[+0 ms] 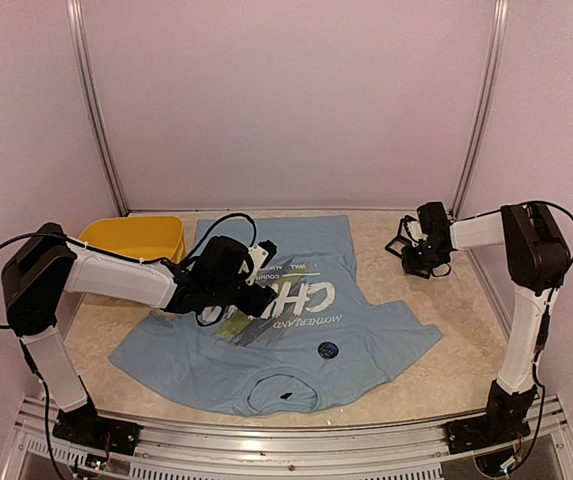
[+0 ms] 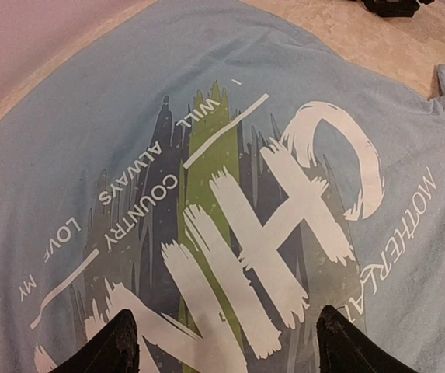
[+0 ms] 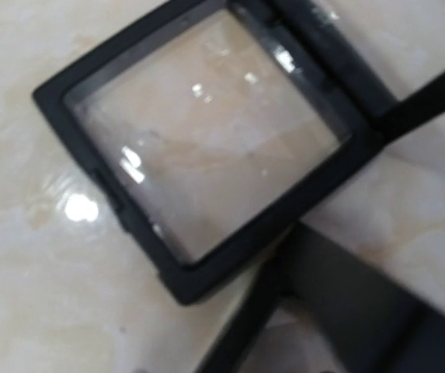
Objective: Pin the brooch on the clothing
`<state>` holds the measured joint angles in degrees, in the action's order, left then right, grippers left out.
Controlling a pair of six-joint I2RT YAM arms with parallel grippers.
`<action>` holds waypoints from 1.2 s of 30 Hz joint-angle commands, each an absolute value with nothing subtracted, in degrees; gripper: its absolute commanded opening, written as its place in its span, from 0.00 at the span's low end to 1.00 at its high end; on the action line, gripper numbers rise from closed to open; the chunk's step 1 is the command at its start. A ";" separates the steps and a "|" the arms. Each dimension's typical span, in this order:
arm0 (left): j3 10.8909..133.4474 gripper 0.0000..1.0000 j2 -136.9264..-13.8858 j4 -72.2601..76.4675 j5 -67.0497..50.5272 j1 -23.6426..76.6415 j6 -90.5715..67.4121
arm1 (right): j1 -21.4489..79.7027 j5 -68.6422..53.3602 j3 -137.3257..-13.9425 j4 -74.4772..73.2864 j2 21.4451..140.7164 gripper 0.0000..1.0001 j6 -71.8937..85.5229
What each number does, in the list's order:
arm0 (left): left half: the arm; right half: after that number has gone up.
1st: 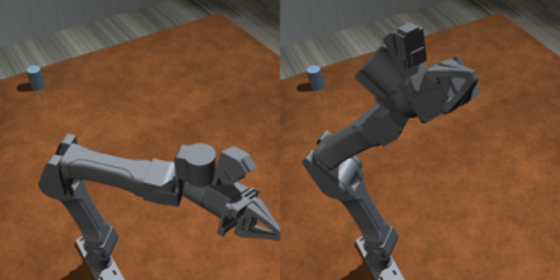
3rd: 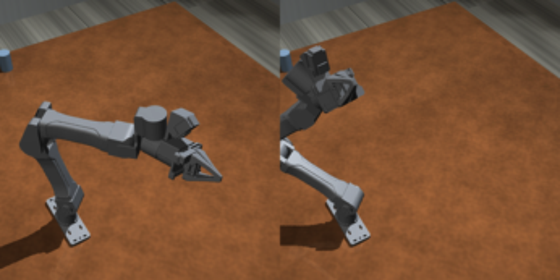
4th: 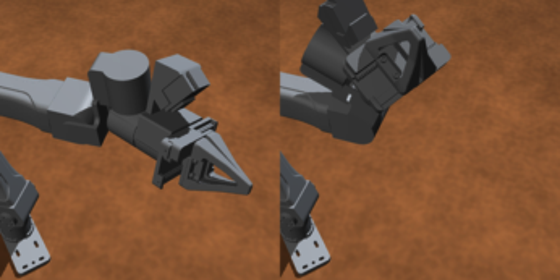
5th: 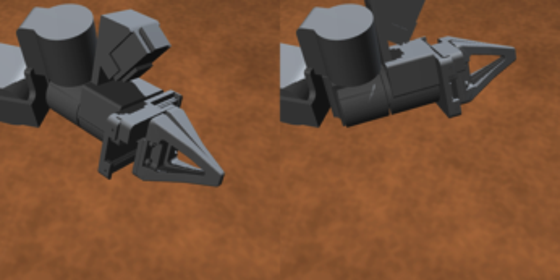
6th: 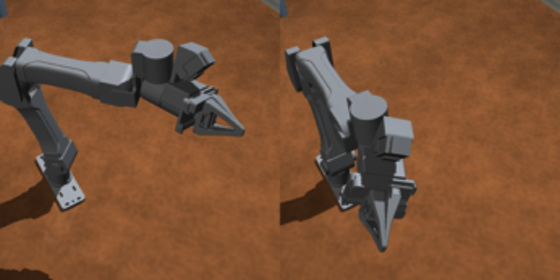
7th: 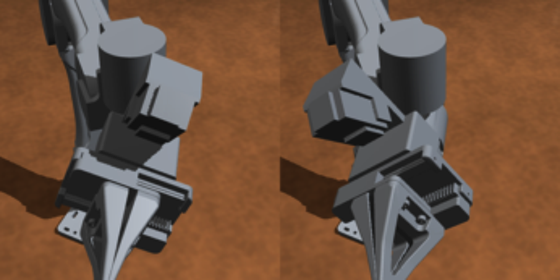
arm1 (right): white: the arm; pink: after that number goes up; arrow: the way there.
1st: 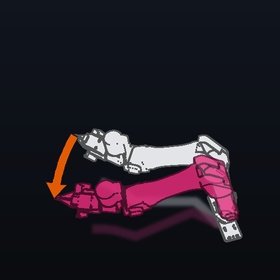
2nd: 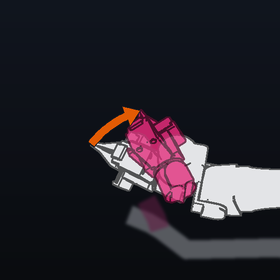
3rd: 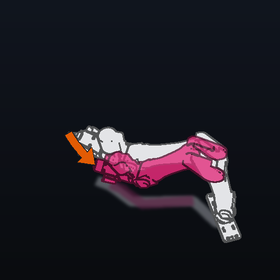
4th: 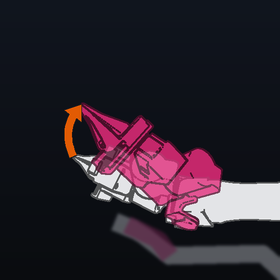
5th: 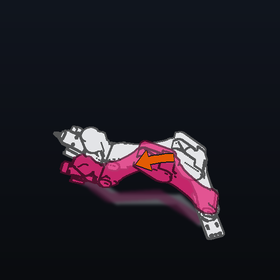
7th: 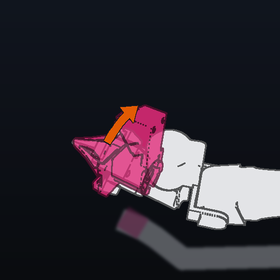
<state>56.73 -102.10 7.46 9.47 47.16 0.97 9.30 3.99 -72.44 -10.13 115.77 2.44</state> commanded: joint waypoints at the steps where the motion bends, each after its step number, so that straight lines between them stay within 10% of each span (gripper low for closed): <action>1: 58.93 0.74 -103.63 6.31 9.26 46.85 2.02 | 9.73 4.02 -72.50 -13.70 114.83 0.49 1.09; 25: 59.77 0.74 -104.94 5.36 8.52 46.85 2.29 | 9.84 4.90 -72.51 -16.27 109.71 0.01 1.85; 36: 58.85 0.74 -103.08 6.43 7.73 46.93 2.20 | 10.94 2.53 -74.57 -19.66 105.26 0.00 0.59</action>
